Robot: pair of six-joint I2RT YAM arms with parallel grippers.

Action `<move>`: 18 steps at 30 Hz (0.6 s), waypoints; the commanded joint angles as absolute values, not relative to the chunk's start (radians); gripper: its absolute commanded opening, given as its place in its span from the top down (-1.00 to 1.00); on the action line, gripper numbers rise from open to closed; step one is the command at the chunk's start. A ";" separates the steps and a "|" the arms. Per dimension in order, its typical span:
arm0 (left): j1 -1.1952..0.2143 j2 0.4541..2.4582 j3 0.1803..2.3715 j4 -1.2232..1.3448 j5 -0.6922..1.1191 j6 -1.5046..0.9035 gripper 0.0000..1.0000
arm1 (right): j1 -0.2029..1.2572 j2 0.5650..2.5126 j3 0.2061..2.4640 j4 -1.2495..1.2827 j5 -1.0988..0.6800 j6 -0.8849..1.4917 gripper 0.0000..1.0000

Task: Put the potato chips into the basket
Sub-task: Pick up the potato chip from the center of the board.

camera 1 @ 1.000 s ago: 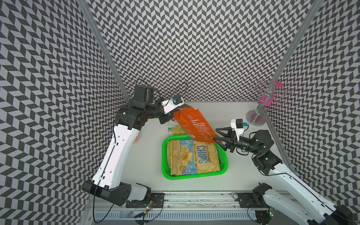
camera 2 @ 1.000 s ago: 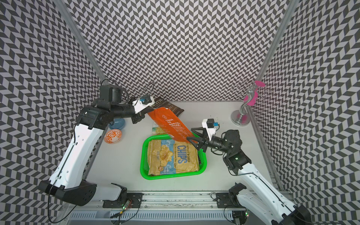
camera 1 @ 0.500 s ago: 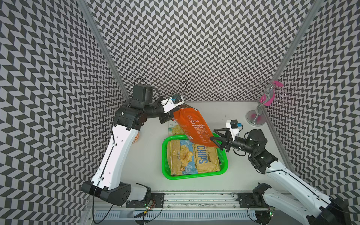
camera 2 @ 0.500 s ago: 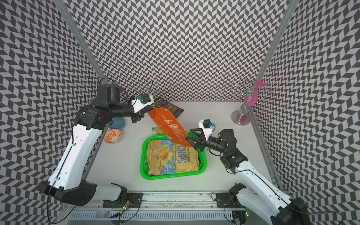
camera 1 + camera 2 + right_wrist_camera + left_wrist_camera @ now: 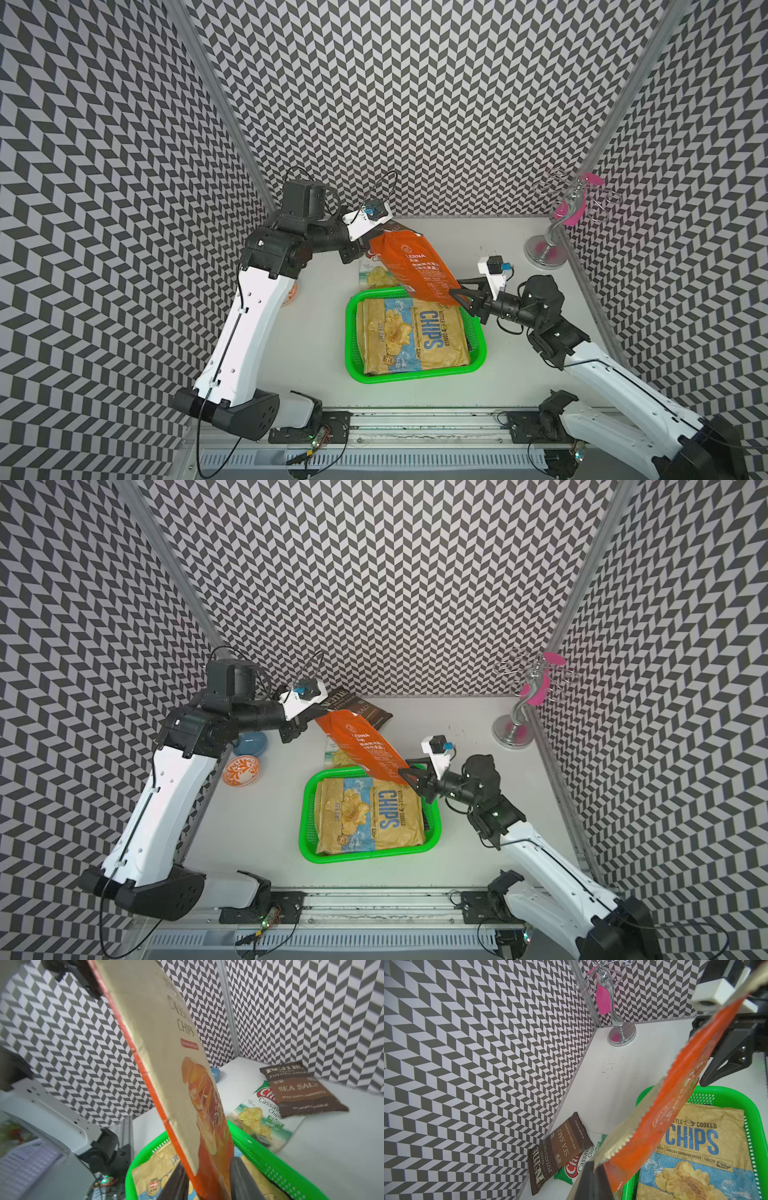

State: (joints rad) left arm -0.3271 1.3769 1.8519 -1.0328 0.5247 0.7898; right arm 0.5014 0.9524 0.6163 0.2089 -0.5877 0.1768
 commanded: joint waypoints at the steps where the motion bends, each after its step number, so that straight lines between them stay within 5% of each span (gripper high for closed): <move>1: -0.333 1.334 1.860 -0.978 0.531 0.753 1.00 | 0.506 0.927 0.640 0.212 -0.539 0.170 0.71; 4: -0.333 1.319 1.818 -0.961 0.515 0.736 1.00 | 0.505 0.911 0.689 0.167 -0.481 0.155 1.00; 9: -0.333 1.286 1.722 -0.923 0.477 0.693 0.93 | 0.510 0.901 0.802 0.074 -0.398 0.112 1.00; 11: -0.333 1.293 1.728 -0.964 0.508 0.680 0.05 | 0.519 0.926 0.883 -0.024 -0.394 0.077 1.00; 14: -0.333 1.311 1.772 -1.022 0.548 0.673 -0.87 | 0.560 0.975 1.013 -0.170 -0.347 0.025 1.00; 18: -0.333 1.321 1.828 -1.040 0.528 0.673 -0.99 | 0.632 1.019 1.137 -0.300 -0.244 -0.064 1.00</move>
